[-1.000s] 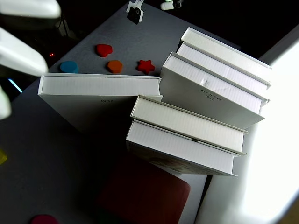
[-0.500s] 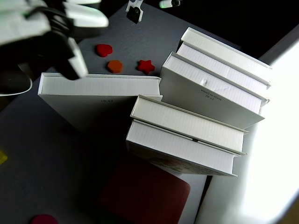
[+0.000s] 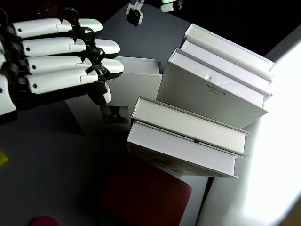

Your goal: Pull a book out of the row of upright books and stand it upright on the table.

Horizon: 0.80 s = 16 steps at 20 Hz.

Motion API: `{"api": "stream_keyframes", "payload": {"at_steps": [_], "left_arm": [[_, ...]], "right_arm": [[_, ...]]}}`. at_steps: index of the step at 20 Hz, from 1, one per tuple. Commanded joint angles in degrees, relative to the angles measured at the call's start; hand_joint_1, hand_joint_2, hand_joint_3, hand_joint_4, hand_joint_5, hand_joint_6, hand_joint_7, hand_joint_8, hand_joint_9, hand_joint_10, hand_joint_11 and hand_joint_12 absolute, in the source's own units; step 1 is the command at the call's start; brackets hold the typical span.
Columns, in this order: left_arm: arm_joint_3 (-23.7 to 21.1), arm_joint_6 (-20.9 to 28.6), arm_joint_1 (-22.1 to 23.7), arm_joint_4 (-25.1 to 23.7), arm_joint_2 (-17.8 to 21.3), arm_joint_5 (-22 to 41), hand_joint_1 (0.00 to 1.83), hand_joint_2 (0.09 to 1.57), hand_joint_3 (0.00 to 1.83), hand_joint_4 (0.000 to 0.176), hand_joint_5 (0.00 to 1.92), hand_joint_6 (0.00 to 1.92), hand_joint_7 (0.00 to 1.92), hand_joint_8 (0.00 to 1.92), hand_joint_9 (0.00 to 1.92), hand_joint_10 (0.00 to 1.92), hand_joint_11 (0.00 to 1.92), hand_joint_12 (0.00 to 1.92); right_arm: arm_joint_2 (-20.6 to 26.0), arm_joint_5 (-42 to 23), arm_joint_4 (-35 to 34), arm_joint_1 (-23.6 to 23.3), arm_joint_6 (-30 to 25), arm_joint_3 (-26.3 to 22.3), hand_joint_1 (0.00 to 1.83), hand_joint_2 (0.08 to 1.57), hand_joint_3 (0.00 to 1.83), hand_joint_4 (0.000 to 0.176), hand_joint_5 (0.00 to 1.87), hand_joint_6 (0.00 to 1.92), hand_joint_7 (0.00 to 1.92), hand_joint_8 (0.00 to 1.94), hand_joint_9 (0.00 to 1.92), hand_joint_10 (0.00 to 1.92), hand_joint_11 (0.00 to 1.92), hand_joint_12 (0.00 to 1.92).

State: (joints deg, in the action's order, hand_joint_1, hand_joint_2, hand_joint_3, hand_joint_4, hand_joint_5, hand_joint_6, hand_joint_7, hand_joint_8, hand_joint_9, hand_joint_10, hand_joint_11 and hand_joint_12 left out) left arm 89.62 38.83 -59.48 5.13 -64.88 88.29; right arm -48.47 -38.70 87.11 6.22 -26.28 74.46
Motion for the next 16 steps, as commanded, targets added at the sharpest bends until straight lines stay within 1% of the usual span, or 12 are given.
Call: {"api": "stream_keyframes", "payload": {"at_steps": [1,3,6,7,8,9,10,11,12,13,15,16], "left_arm": [[0.44,0.52,0.66,2.40,-0.29,5.96,1.19,0.98,0.00,0.039,0.08,0.73,0.03,0.85,0.16,1.72,0.39,1.92],[0.46,0.52,0.70,2.35,-0.33,5.96,1.20,1.00,0.01,0.023,0.09,0.82,0.01,0.93,0.16,1.71,0.45,1.92],[0.44,0.52,0.72,2.37,-0.37,6.02,1.20,0.99,0.00,0.043,0.05,0.78,0.01,0.83,0.19,1.69,0.46,1.92],[0.44,0.52,0.77,2.37,-0.45,6.02,1.19,0.99,0.00,0.040,0.01,0.82,0.00,0.84,0.20,1.70,0.44,1.92],[0.46,0.52,0.77,2.37,-0.49,6.03,1.22,1.01,0.00,0.034,0.06,0.98,0.02,1.03,0.23,1.70,0.56,1.92],[0.54,0.52,0.78,2.37,-0.60,6.10,1.22,1.01,0.00,0.034,0.06,0.98,0.02,1.03,0.23,1.70,0.56,1.92],[0.58,0.52,0.96,2.20,-0.65,6.14,1.22,1.01,0.00,0.025,0.04,1.06,0.01,1.11,0.23,1.71,0.58,1.92],[0.55,0.52,1.19,2.01,-0.64,6.19,1.22,1.01,0.00,0.025,0.04,1.06,0.01,1.11,0.23,1.71,0.58,1.92],[0.56,0.52,1.38,1.84,-0.64,6.20,1.20,1.00,0.00,0.026,0.01,0.98,0.00,1.02,0.22,1.71,0.51,1.92],[0.58,0.52,1.49,1.69,-0.67,6.18,1.20,1.00,0.00,0.026,0.01,0.98,0.00,1.02,0.22,1.71,0.51,1.92],[0.65,0.52,1.54,1.62,-0.82,6.12,1.20,1.01,0.00,0.040,0.01,0.99,0.00,1.03,0.21,1.70,0.47,1.92],[0.79,0.52,1.54,1.63,-1.01,6.12,1.17,1.01,0.00,0.050,0.07,1.02,0.00,1.01,0.22,1.70,0.41,1.92]], "right_arm": [[-0.28,-0.88,-2.70,-0.74,-0.70,0.15,1.04,0.89,0.01,0.176,0.00,0.00,0.00,0.00,0.14,0.00,0.00,1.27],[-0.86,-0.93,-2.09,-0.72,-1.00,0.18,1.05,0.89,0.00,0.174,0.02,0.00,0.03,0.00,0.19,0.02,0.00,1.35],[-1.60,-1.37,-1.71,-0.01,-1.10,0.14,1.03,0.91,0.01,0.176,0.06,0.01,0.03,0.00,0.24,0.02,0.05,1.44],[-2.07,-1.60,-1.38,0.12,-1.10,0.30,1.04,0.91,0.00,0.176,0.06,0.01,0.01,0.00,0.23,0.01,0.04,1.45],[-2.49,-1.60,-1.25,0.11,-1.10,0.55,1.03,0.91,0.00,0.174,0.04,0.00,0.00,0.00,0.19,0.00,0.01,1.42],[-3.00,-1.62,-1.06,0.11,-1.10,0.93,1.03,0.91,0.00,0.174,0.04,0.00,0.00,0.00,0.19,0.00,0.01,1.42],[-3.74,-1.62,-0.47,0.14,-1.30,1.54,1.03,0.92,0.00,0.140,0.03,0.00,0.00,0.00,0.18,0.00,0.00,1.35],[-4.57,-1.63,0.32,0.23,-2.26,2.12,1.03,0.92,0.00,0.140,0.03,0.00,0.00,0.00,0.18,0.00,0.00,1.35],[-5.25,-1.92,0.90,0.44,-3.14,2.70,1.06,0.92,0.00,0.115,0.01,0.00,0.00,0.00,0.15,0.00,0.00,0.88],[-5.91,-2.15,1.31,0.78,-3.69,3.21,1.06,0.92,0.00,0.115,0.01,0.00,0.00,0.00,0.15,0.00,0.00,0.88],[-6.89,-2.25,2.88,0.92,-4.52,3.83,1.03,0.91,0.00,0.113,0.01,0.00,0.06,0.01,0.22,0.02,0.00,0.92],[-7.37,-2.25,3.69,0.97,-5.02,4.10,1.13,0.89,0.00,0.064,0.18,0.04,0.14,0.02,0.17,0.01,0.00,0.77]]}}
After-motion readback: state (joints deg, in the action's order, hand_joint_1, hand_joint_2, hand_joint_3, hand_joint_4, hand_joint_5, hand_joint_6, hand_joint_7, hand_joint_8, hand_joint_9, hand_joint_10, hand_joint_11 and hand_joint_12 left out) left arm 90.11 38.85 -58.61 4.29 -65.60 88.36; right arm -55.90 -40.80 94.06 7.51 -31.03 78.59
